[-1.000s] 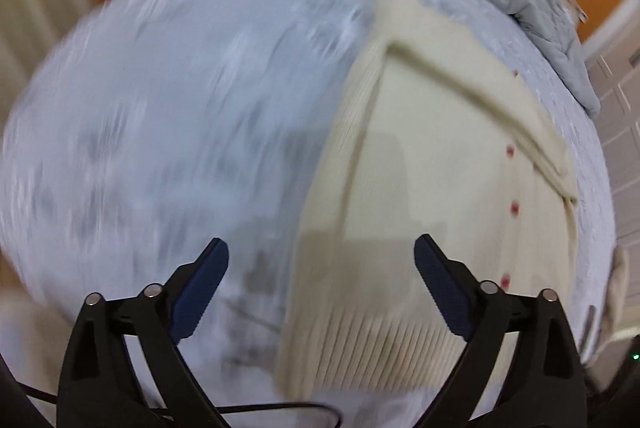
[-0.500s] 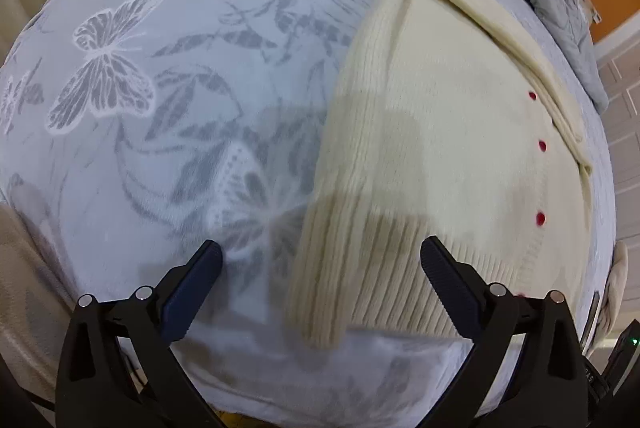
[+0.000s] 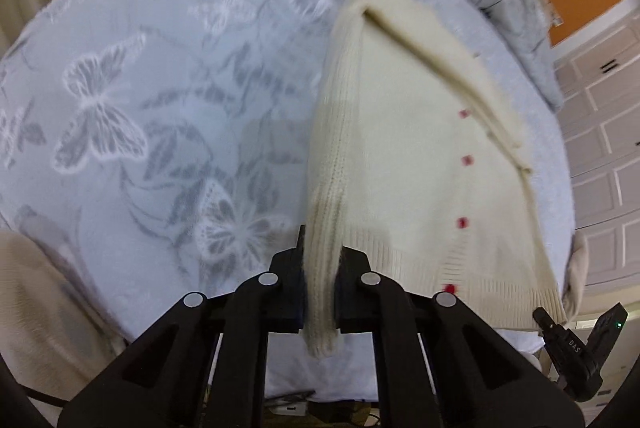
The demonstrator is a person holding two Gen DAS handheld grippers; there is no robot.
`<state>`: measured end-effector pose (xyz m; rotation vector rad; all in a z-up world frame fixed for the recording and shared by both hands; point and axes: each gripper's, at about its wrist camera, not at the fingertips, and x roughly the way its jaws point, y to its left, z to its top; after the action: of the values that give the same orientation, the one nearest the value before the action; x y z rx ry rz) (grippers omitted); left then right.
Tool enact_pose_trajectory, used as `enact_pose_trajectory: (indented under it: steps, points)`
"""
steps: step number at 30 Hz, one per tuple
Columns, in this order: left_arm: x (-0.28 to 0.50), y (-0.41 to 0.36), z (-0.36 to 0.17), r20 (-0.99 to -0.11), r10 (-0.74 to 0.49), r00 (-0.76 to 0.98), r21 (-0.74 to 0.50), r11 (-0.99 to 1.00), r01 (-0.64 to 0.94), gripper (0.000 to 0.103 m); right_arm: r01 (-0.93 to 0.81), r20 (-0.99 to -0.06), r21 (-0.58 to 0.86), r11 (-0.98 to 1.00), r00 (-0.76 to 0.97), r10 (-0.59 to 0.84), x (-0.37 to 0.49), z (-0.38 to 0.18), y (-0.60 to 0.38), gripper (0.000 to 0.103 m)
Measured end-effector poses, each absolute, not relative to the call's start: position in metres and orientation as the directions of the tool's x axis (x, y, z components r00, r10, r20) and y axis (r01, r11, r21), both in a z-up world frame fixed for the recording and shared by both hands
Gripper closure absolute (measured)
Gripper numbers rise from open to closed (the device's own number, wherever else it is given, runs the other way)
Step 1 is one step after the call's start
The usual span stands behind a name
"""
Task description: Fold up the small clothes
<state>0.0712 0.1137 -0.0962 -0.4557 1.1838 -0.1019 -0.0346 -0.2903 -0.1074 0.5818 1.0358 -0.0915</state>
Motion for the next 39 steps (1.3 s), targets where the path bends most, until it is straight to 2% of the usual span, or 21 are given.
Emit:
enact_pose_trajectory:
  steps: [6,12,19,23,24,25,27,28,29,30,35,39]
  points:
    - [0.043,0.125,-0.072,-0.852,-0.340,0.399,-0.418,0.900,-0.125,0.095,0.321,-0.815,0.411,0.853,0.549,0.186,-0.055,-0.085,-0.298,0.097]
    - [-0.019,0.144,-0.062,-0.859,-0.359,0.364,-0.417,0.904,-0.093,0.095,0.300,-0.834,0.392,0.869,0.515,0.198,-0.121,-0.079,-0.298,0.097]
    - [-0.079,0.145,-0.073,-0.897,-0.335,0.290,-0.374,0.923,-0.092,0.095,0.312,-0.886,0.350,0.883,0.415,0.205,-0.179,-0.106,-0.280,0.097]
    - [-0.072,0.140,-0.085,-0.920,-0.301,0.251,-0.337,0.935,-0.112,0.094,0.298,-0.910,0.297,0.907,0.377,0.174,-0.160,-0.109,-0.275,0.096]
    - [-0.070,0.141,-0.087,-0.925,-0.296,0.238,-0.331,0.936,-0.120,0.090,0.296,-0.919,0.279,0.914,0.358,0.165,-0.156,-0.109,-0.274,0.095]
    - [-0.069,0.143,-0.085,-0.930,-0.281,0.238,-0.319,0.938,-0.136,0.090,0.297,-0.927,0.254,0.920,0.347,0.144,-0.153,-0.108,-0.274,0.093]
    - [-0.069,0.146,-0.071,-0.925,-0.250,0.286,-0.299,0.944,-0.140,0.088,0.322,-0.927,0.197,0.926,0.369,0.069,-0.152,-0.094,-0.282,0.082]
    - [-0.068,0.148,-0.062,-0.916,-0.244,0.317,-0.298,0.946,-0.131,0.085,0.336,-0.919,0.183,0.924,0.392,0.039,-0.154,-0.086,-0.286,0.072]
    - [-0.063,0.151,-0.050,-0.904,-0.238,0.356,-0.298,0.946,-0.126,0.073,0.355,-0.905,0.172,0.919,0.425,0.005,-0.154,-0.075,-0.291,0.065]
    - [-0.057,0.151,-0.042,-0.891,-0.232,0.391,-0.301,0.946,-0.124,0.063,0.373,-0.881,0.185,0.909,0.472,-0.015,-0.147,-0.062,-0.300,0.062]
    - [0.022,0.119,-0.043,-0.868,-0.238,0.436,-0.290,0.955,-0.055,0.059,0.332,-0.832,0.314,0.889,0.547,0.090,-0.067,-0.053,-0.316,0.061]
    - [0.092,0.073,-0.083,-0.881,-0.246,0.405,-0.268,0.963,0.003,0.060,0.291,-0.842,0.328,0.899,0.521,0.138,0.028,-0.084,-0.310,0.061]
